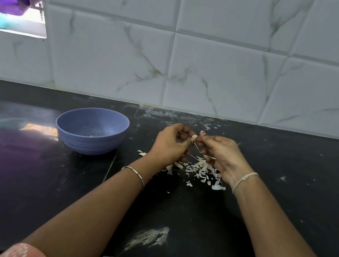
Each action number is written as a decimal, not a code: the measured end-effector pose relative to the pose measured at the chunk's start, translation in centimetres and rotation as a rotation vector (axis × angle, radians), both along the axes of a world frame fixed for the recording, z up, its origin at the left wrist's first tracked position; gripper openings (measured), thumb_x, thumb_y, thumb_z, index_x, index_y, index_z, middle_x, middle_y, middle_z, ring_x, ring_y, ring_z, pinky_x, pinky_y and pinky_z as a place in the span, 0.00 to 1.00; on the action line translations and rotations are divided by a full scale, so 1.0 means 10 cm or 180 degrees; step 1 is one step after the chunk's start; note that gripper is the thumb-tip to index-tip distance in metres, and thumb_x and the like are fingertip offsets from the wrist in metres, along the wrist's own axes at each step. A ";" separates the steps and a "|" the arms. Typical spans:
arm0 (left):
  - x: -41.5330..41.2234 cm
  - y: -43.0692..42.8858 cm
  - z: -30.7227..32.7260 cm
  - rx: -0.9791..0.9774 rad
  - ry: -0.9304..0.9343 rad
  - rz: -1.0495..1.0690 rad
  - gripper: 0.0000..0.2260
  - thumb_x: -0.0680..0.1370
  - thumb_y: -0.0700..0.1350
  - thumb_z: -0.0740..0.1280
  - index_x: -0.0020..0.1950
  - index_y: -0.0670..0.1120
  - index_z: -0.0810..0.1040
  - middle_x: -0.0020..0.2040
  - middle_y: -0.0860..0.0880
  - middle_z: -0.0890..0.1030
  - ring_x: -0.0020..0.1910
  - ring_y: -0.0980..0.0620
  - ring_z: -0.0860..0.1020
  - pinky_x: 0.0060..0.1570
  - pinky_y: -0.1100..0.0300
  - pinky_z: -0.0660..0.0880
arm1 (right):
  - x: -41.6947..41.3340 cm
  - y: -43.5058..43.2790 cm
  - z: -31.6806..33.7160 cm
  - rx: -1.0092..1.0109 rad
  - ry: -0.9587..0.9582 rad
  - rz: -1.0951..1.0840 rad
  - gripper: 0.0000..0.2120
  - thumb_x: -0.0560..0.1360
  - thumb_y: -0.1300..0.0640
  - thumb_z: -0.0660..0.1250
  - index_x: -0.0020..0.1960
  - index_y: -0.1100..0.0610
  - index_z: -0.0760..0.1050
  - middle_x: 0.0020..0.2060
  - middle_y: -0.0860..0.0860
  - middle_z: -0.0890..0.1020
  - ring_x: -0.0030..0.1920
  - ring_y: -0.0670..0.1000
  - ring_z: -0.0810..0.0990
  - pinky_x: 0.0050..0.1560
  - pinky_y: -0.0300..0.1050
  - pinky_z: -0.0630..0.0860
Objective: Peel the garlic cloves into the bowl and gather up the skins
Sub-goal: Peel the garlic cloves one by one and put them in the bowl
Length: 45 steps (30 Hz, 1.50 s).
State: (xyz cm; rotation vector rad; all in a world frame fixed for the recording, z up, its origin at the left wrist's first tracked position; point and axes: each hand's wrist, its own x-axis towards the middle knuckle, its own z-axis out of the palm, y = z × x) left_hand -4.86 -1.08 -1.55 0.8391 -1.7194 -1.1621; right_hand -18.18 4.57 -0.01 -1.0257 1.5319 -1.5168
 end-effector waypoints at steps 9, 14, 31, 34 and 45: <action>0.04 0.00 0.01 0.0203 0.0218 -0.0256 0.03 0.78 0.38 0.69 0.51 0.43 0.79 0.43 0.48 0.80 0.31 0.54 0.77 0.30 0.60 0.79 | -0.01 0.04 0.02 0.0236 -0.0455 0.0246 0.04 0.73 0.60 0.73 0.47 0.60 0.80 0.35 0.50 0.83 0.34 0.44 0.76 0.31 0.34 0.70; 0.06 0.01 0.02 0.0170 0.0204 -0.0251 0.03 0.78 0.37 0.69 0.49 0.44 0.81 0.41 0.49 0.78 0.29 0.55 0.75 0.31 0.59 0.79 | -0.03 0.04 0.02 0.0312 -0.0337 0.0322 0.03 0.74 0.62 0.71 0.47 0.60 0.81 0.37 0.50 0.83 0.35 0.44 0.77 0.34 0.35 0.70; 0.08 0.05 0.03 0.0594 0.0586 -0.0194 0.02 0.75 0.38 0.72 0.47 0.42 0.82 0.39 0.46 0.82 0.30 0.55 0.78 0.33 0.61 0.80 | 0.00 0.06 0.00 -0.0172 0.0314 0.0045 0.02 0.72 0.60 0.74 0.41 0.57 0.82 0.38 0.52 0.83 0.37 0.46 0.78 0.36 0.37 0.73; 0.07 0.06 0.02 0.0603 0.0572 -0.0238 0.04 0.76 0.36 0.71 0.50 0.40 0.82 0.39 0.45 0.82 0.34 0.53 0.80 0.35 0.62 0.80 | 0.03 0.07 -0.01 -0.0255 0.0541 -0.0098 0.03 0.70 0.59 0.76 0.40 0.57 0.82 0.36 0.52 0.83 0.36 0.44 0.78 0.34 0.35 0.73; 0.08 0.13 0.05 0.0798 0.0771 -0.0262 0.03 0.76 0.34 0.70 0.49 0.37 0.82 0.36 0.43 0.81 0.33 0.53 0.81 0.35 0.63 0.80 | 0.17 0.08 0.00 -0.0420 0.0462 -0.0441 0.05 0.69 0.64 0.76 0.37 0.61 0.81 0.28 0.50 0.81 0.27 0.40 0.79 0.31 0.31 0.74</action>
